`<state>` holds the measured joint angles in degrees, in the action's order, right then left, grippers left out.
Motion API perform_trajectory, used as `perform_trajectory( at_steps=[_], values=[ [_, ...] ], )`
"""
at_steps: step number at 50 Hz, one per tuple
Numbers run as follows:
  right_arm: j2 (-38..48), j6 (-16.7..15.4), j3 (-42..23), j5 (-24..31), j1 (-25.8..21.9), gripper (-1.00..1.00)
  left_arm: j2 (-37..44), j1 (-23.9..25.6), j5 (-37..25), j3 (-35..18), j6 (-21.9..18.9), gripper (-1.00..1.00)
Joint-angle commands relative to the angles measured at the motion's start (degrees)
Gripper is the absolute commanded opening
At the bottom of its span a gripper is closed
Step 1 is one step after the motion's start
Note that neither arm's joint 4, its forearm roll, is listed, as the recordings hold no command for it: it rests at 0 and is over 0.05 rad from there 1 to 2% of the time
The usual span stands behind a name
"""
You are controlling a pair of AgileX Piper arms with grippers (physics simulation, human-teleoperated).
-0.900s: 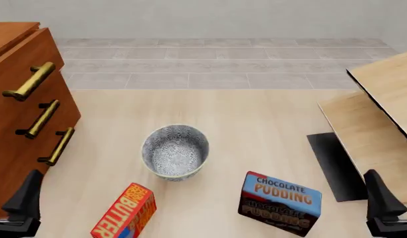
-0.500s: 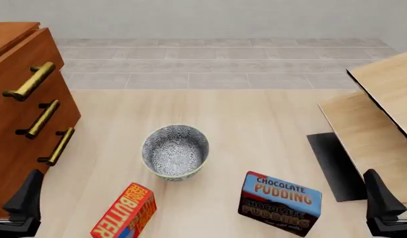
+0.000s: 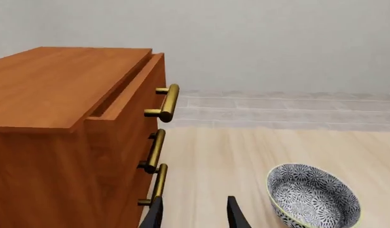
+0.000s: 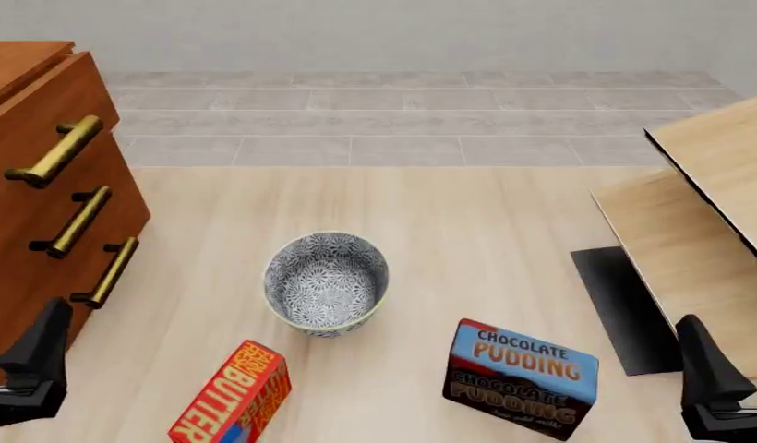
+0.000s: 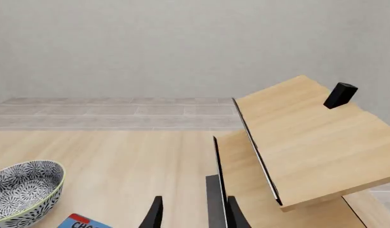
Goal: Close the top drawer of the cabinet and put the bowl on top of it.
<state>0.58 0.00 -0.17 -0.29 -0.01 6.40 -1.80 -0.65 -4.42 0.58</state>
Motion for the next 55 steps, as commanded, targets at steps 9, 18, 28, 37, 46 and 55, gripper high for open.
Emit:
perform_trajectory(
  at_steps=[9,18,28,37,46,55],
  values=[
    [-0.1,0.0,0.0,0.1,0.0,1.0,7.6,-1.1,-6.5,-11.5,4.1,1.0],
    [-0.1,0.0,0.0,0.1,0.0,1.0,8.5,-1.4,-7.3,-14.5,3.8,1.0],
    [-0.1,0.0,0.0,0.1,0.0,1.0,11.7,-0.7,-6.2,-16.1,5.7,1.0],
    [-0.1,0.0,0.0,0.1,0.0,1.0,15.9,-2.0,-2.2,-15.6,6.0,1.0],
    [-0.1,0.0,0.0,0.1,0.0,1.0,19.9,-2.0,2.1,-14.4,6.0,1.0],
    [-0.1,0.0,0.0,0.1,0.0,1.0,23.4,-1.7,6.3,-13.3,5.7,1.0]
  ],
)
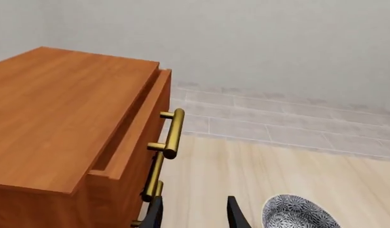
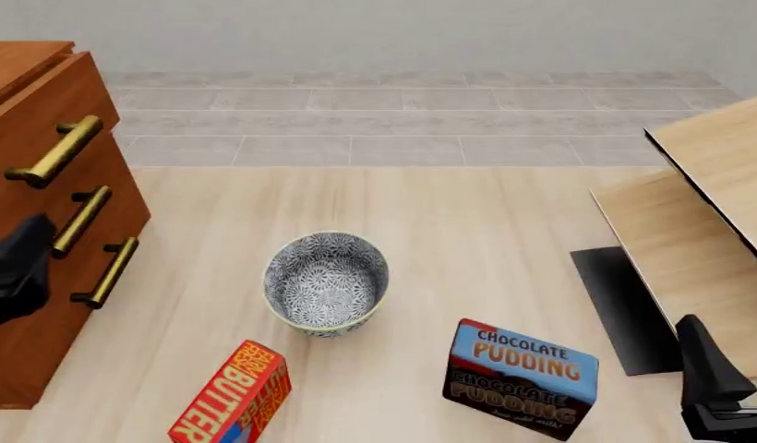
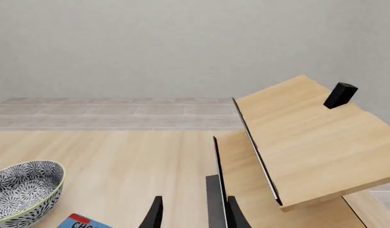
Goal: Close the top drawer of the cabinet and put the bowl on top of it.
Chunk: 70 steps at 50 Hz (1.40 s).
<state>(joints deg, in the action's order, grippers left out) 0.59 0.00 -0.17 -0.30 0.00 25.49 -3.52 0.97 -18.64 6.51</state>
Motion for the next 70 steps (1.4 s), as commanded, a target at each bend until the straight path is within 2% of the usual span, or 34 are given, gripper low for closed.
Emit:
perform_trajectory(
  at_steps=[1,22,45,47,70],
  values=[
    [-0.1,0.0,0.0,0.1,0.0,1.0,5.0,0.1,5.5,1.1,-0.3,1.0],
    [-0.1,0.0,0.0,0.1,0.0,1.0,11.8,-1.9,13.7,2.6,-0.8,1.0],
    [-0.1,0.0,0.0,0.1,0.0,1.0,11.9,-5.6,15.6,3.9,-1.6,1.0],
    [-0.1,0.0,0.0,0.1,0.0,1.0,10.3,-6.4,15.8,4.4,-3.3,1.0],
    [-0.1,0.0,0.0,0.1,0.0,1.0,15.5,-9.3,19.7,4.4,-2.9,1.0]
  ],
)
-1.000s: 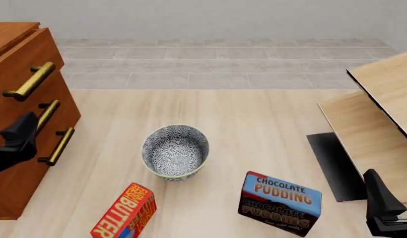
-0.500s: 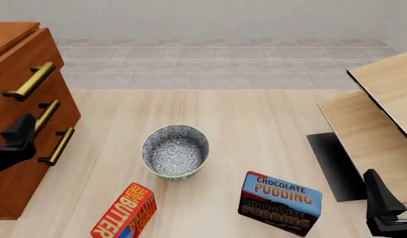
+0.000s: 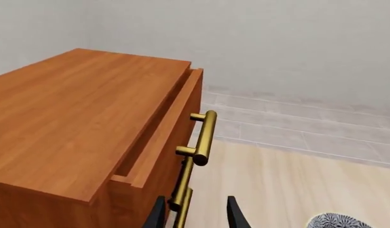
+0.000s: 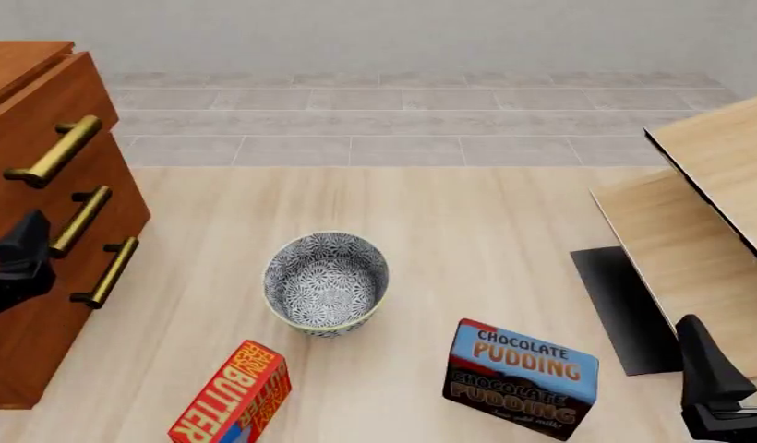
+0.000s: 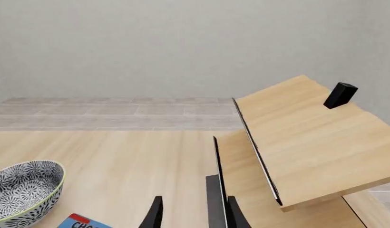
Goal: Close the top drawer of the cabinet and put the bowl on top of it.
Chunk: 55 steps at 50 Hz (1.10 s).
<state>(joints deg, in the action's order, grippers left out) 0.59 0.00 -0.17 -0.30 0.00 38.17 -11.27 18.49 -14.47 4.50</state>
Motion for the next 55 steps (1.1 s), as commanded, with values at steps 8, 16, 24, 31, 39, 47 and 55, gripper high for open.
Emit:
perform_trajectory(
  at_steps=[8,16,24,31,39,47,55],
  values=[
    [-0.1,0.0,0.0,0.1,0.0,1.0,6.7,-2.2,4.6,-0.2,-0.5,1.0],
    [-0.1,0.0,0.0,0.1,0.0,1.0,7.2,-3.0,5.1,0.1,0.0,1.0],
    [-0.1,0.0,0.0,0.1,0.0,1.0,8.3,-4.4,6.2,0.1,0.0,1.0],
    [-0.1,0.0,0.0,0.1,0.0,1.0,8.6,-5.1,6.1,-0.2,0.9,1.0],
    [-0.1,0.0,0.0,0.1,0.0,1.0,8.5,-6.3,6.3,-0.3,0.6,1.0],
    [-0.1,0.0,0.0,0.1,0.0,1.0,9.4,-7.2,7.1,-0.4,0.6,1.0],
    [-0.1,0.0,0.0,0.1,0.0,1.0,9.9,-7.9,6.6,-1.3,1.0,1.0]
  ],
)
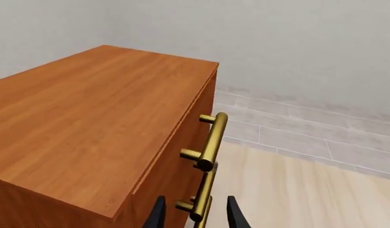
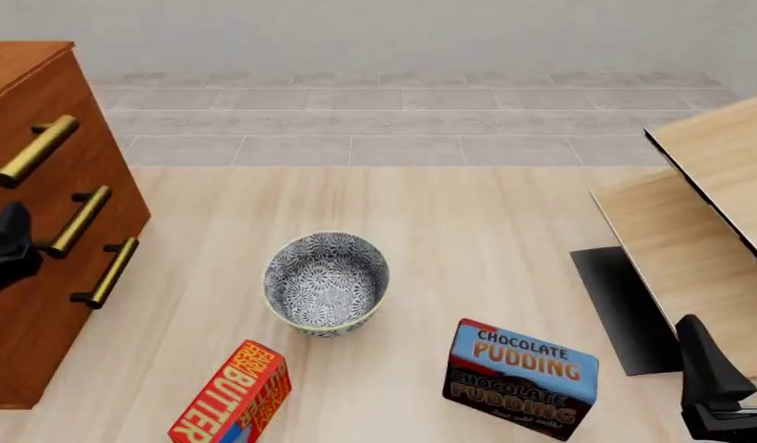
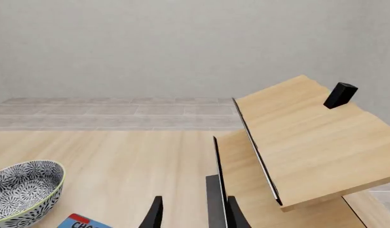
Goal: Close the top drawer of the cabinet and put the bowl on top of it.
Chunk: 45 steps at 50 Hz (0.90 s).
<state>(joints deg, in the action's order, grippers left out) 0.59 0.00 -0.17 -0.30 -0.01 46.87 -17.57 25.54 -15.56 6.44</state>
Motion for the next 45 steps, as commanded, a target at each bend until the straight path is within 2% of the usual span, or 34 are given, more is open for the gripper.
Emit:
perform_trajectory(
  at_steps=[1,16,28,37,45],
  values=[
    [-0.1,0.0,0.0,0.1,0.0,1.0,1.2,-1.6,-0.4,-0.2,-0.9,1.0],
    [-0.1,0.0,0.0,0.1,0.0,1.0,2.7,-3.1,0.9,-0.4,-1.2,1.0],
    [-0.1,0.0,0.0,0.1,0.0,1.0,0.4,-1.0,-1.7,-0.9,-1.4,1.0],
    [-0.1,0.0,0.0,0.1,0.0,1.0,-1.4,4.4,-3.6,0.4,-1.4,1.0],
    [-0.1,0.0,0.0,0.1,0.0,1.0,-7.9,8.6,-11.4,-1.7,-0.3,1.0]
  ],
)
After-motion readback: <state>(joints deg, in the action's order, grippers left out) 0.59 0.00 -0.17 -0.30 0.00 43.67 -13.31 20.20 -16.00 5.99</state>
